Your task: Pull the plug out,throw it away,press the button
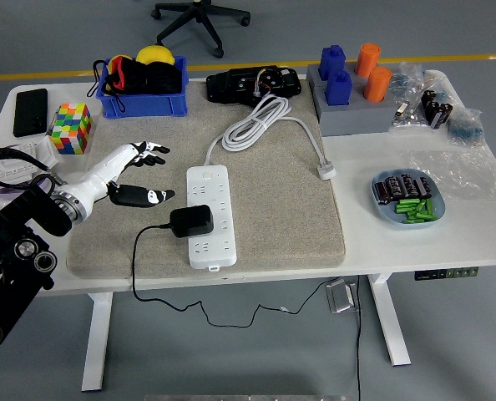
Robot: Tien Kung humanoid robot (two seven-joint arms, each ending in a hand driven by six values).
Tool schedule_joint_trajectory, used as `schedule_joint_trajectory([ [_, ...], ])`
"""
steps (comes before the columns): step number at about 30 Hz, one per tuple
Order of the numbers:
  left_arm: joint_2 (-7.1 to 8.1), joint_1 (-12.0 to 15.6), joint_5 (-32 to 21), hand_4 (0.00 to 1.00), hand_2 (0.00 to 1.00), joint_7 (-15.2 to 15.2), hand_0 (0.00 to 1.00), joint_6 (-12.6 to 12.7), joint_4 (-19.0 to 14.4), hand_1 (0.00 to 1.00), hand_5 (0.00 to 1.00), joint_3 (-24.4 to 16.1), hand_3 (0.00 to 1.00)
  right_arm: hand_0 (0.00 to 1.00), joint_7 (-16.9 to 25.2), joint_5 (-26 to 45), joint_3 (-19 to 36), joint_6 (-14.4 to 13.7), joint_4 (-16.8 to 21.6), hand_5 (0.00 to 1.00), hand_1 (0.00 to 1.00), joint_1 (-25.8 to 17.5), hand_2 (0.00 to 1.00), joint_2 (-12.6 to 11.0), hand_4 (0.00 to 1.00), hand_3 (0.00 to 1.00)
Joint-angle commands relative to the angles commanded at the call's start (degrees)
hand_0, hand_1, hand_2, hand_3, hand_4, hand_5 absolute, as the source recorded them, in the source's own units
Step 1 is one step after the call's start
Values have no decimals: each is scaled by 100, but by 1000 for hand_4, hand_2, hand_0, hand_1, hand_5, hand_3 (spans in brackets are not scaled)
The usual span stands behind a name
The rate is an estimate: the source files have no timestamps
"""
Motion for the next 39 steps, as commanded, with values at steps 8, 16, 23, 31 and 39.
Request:
schedule_joint_trajectory([
  [8,5,-31,-44,967,782,69,841,-72,-111,812,277,266,854,749,-1,2,-32,-1,-5,633,701,0,710,-9,776,723],
  [16,16,-64,134,972,773,14,828,167,47,794,195,684,843,749,1,17,-83,-1,2,633,701,25,710,-27,776,724],
  [23,11,-114,537,956,717,-91,817,400,238,733,2,985,804,749,1,23,-104,-1,-2,634,701,37,710,-46,776,724],
  [31,12,-125,587,923,613,-127,754,567,331,619,2,1220,724,748,0,22,-126,0,-5,634,701,26,710,-49,776,723],
  [39,-13,-132,581,908,549,-236,692,766,376,553,2,1344,653,748,0,20,-127,-1,-2,634,701,6,710,-45,776,723],
])
